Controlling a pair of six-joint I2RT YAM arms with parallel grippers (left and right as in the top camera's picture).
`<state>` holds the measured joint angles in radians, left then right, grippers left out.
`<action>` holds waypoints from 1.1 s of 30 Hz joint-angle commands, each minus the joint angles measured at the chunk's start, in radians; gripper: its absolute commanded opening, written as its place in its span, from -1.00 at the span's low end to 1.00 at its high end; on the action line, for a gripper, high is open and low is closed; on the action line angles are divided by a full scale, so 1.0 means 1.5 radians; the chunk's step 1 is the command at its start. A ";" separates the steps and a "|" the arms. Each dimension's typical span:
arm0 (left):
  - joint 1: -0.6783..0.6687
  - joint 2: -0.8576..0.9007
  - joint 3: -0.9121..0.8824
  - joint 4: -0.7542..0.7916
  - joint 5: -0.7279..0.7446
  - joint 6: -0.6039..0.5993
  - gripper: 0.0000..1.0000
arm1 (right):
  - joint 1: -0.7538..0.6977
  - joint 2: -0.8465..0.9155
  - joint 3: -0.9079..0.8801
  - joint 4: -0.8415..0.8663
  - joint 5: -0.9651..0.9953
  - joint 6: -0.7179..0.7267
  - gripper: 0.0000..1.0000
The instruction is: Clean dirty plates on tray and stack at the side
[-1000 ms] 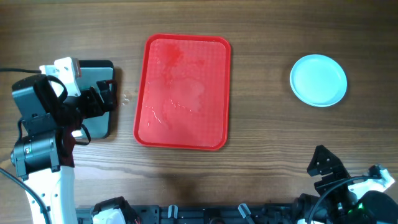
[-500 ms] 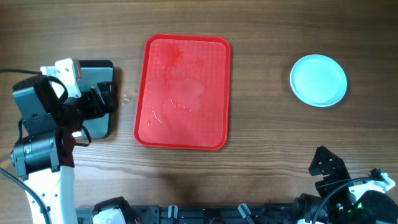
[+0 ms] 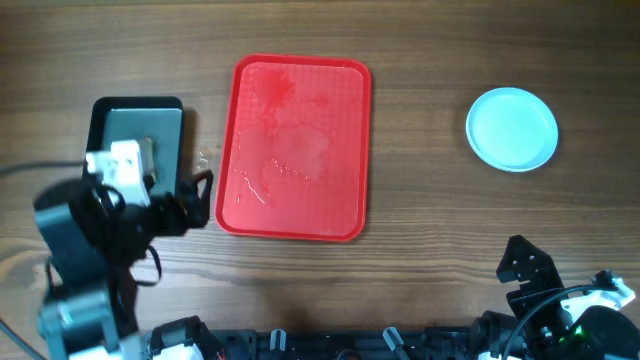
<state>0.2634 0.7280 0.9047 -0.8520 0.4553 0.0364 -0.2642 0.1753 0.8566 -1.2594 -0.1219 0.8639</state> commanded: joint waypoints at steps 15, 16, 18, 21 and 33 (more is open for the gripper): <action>-0.004 -0.405 -0.364 0.163 -0.212 -0.313 1.00 | 0.002 -0.009 -0.004 0.001 0.014 0.008 0.99; -0.004 -0.424 -0.378 0.164 -0.221 -0.320 1.00 | 0.002 -0.009 -0.004 0.001 0.014 0.007 0.99; -0.004 -0.459 -0.405 0.176 -0.239 -0.324 1.00 | 0.002 -0.009 -0.004 0.001 0.014 0.008 1.00; -0.004 -0.483 -0.436 0.204 -0.260 -0.321 1.00 | 0.002 -0.009 -0.004 0.001 0.014 0.008 1.00; -0.031 -0.483 -0.539 0.363 -0.275 -0.148 1.00 | 0.002 -0.009 -0.004 0.001 0.014 0.007 1.00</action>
<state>0.2249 0.0147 0.1349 -0.3496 0.0708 -0.2657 -0.2642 0.1745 0.8566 -1.2602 -0.1215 0.8669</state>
